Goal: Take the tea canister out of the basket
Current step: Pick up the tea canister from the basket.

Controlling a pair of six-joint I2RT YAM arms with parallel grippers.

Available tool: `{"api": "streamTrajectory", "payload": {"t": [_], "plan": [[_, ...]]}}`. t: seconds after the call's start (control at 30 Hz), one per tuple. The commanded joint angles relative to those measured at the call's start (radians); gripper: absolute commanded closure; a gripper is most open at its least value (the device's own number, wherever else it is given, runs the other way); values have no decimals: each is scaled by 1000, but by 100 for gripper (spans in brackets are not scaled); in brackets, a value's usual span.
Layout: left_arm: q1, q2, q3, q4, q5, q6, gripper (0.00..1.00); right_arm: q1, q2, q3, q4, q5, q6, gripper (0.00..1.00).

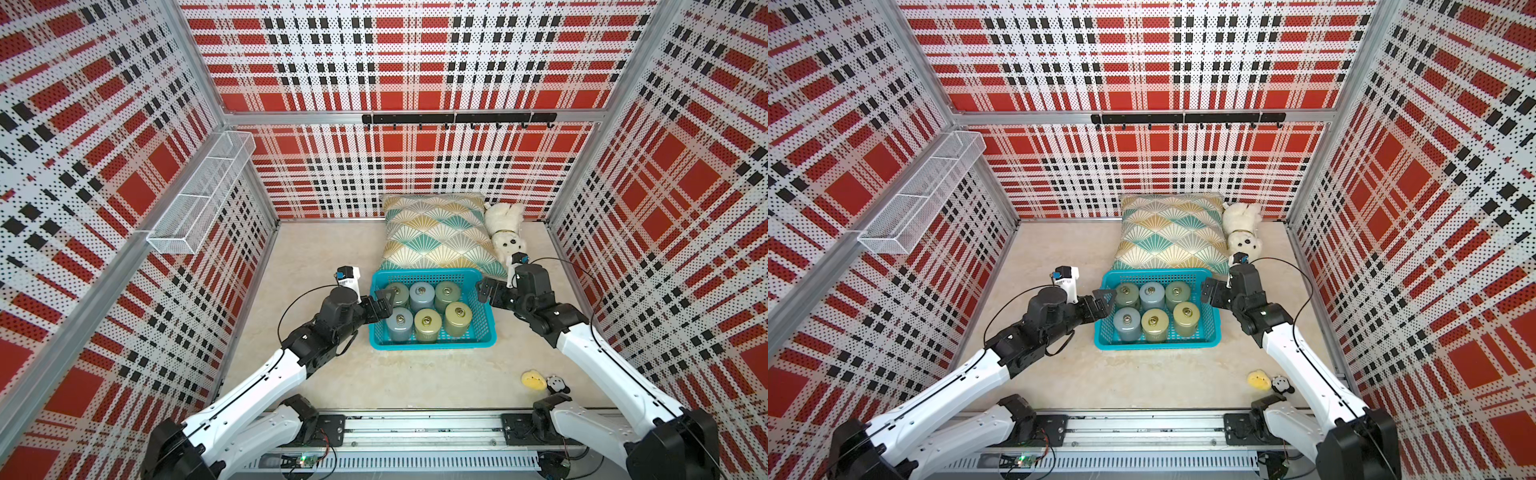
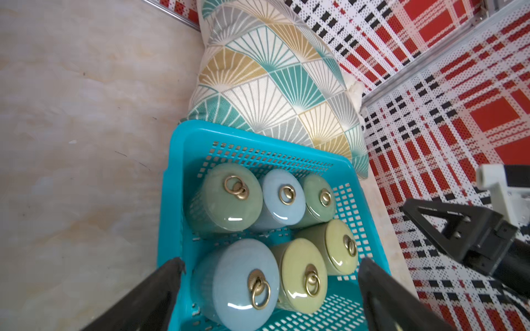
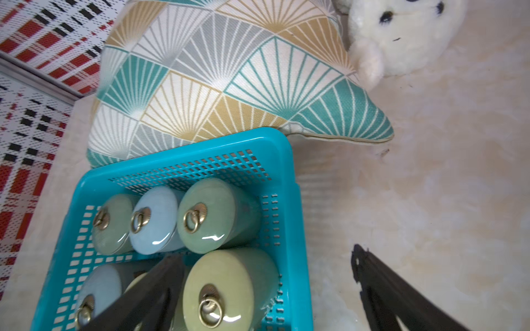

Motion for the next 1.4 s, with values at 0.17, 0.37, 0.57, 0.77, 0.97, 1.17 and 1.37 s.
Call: {"api": "streamTrajectory", "payload": {"t": [0.17, 0.37, 0.57, 0.77, 0.97, 1.17, 1.37], "plan": [[127, -15, 24, -32, 64, 45, 1, 197, -26, 16, 90, -35, -16, 0], [13, 66, 140, -155, -69, 85, 3, 260, 1, 22, 143, -42, -25, 0], [-180, 284, 352, -336, -308, 109, 5, 260, -40, -40, 211, -14, -44, 0], [-211, 469, 497, -422, -356, 130, 7, 260, -114, -88, 212, 24, -58, 0], [-181, 598, 571, -451, -336, 175, 4, 259, -238, -143, 213, 73, -51, 0], [-107, 680, 604, -460, -244, 212, 11, 257, -263, -147, 207, 50, -35, 0], [-68, 727, 608, -460, -191, 246, 16, 257, -237, -144, 213, 14, -26, 0]]}}
